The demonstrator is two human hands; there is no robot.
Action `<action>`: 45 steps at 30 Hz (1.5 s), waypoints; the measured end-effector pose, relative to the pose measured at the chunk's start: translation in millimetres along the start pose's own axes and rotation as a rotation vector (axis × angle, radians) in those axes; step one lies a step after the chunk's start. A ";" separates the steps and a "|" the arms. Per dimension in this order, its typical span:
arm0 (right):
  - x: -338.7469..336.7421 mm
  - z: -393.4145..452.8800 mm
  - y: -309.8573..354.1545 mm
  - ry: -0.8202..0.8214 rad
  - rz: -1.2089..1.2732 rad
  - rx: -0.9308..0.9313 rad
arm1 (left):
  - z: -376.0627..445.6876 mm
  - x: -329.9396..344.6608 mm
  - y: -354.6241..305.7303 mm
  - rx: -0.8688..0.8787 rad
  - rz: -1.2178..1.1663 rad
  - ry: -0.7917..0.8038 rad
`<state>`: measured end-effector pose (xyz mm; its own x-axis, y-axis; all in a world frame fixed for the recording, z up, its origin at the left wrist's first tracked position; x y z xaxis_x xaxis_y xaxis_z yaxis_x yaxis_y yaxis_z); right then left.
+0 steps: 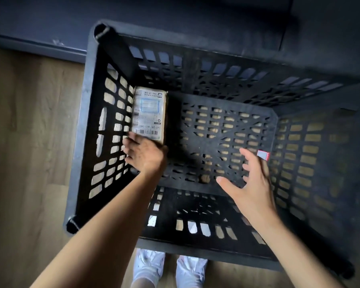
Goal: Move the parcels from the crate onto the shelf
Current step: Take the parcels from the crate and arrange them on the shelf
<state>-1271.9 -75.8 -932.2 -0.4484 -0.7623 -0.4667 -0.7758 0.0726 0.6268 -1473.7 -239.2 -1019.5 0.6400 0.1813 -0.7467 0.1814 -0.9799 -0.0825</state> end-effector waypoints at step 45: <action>-342.4 -501.6 536.1 -0.247 -0.142 -1.086 | -620.0 -672.9 -77.2 1.469 0.306 -0.499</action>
<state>-1311.7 -98.4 -123.4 -0.5558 -0.5618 -0.6128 -0.0830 -0.6960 0.7133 -1455.4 -234.4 -101.4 0.1613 0.2159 -0.9630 -0.9448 -0.2483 -0.2139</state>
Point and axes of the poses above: each hand's wrist, its own z-axis towards the middle knuckle, its own x-axis out of the palm, y = z × x, the point moved 9 cm from there along z, towards the middle knuckle, and after that the axes turned 4 degrees about z, right-handed, at the moved point
